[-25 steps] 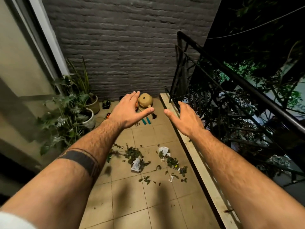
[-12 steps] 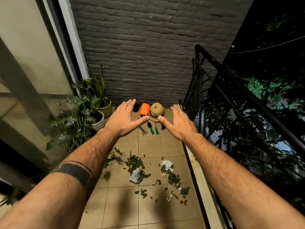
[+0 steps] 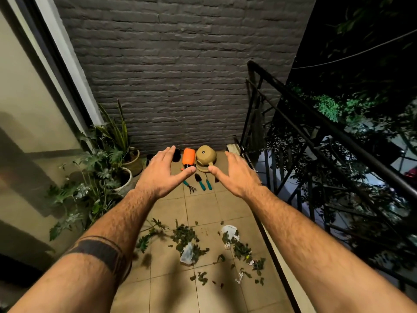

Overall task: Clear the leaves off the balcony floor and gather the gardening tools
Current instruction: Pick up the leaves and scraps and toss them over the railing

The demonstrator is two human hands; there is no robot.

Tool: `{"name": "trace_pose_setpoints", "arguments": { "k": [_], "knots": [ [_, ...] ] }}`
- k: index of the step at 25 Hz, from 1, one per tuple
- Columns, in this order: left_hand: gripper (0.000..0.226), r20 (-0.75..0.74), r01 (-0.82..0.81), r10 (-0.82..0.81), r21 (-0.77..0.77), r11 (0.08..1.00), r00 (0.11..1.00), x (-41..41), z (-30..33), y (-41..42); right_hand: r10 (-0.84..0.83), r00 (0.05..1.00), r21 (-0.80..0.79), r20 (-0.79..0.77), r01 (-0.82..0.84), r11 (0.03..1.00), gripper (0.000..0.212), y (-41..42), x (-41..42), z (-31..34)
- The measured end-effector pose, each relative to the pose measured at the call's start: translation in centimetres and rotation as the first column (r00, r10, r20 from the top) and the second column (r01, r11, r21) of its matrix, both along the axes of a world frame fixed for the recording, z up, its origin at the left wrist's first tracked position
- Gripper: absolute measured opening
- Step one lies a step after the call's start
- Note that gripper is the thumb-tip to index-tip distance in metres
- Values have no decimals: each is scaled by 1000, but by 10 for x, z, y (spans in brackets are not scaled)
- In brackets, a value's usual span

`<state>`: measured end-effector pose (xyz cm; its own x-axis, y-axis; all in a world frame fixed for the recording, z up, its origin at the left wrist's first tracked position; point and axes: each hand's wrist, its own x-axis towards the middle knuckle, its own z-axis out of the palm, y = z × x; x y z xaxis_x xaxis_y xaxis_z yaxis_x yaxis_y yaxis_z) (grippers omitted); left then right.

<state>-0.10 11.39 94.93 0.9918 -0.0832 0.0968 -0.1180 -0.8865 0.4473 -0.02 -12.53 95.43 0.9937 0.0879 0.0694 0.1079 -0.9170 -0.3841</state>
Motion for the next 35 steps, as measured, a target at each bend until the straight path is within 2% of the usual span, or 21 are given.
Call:
{"name": "trace_pose_setpoints", "arguments": {
  "k": [9,13,18,26,35],
  "knots": [
    [110,-42,116,-114,58,992,993,44,-16,18,-44,999,-4,-18,43,999,85,22,25,-18],
    [110,-107,111,-100,109,988,989,46,-57,-1,22,995,-59,-101,-28,998,77,-2,40,-62],
    [113,-144,29,-21,59,998,989,62,-129,-26,64,982,-69,-178,-77,995,70,-35,63,-145],
    [107,-187,-34,43,52,998,981,102,-332,-33,71,969,-64,-238,-88,994,64,-51,108,-363],
    [100,-255,-40,62,89,995,965,147,-665,-26,32,969,-128,-247,-65,990,57,-70,147,-680]
  ]
}}
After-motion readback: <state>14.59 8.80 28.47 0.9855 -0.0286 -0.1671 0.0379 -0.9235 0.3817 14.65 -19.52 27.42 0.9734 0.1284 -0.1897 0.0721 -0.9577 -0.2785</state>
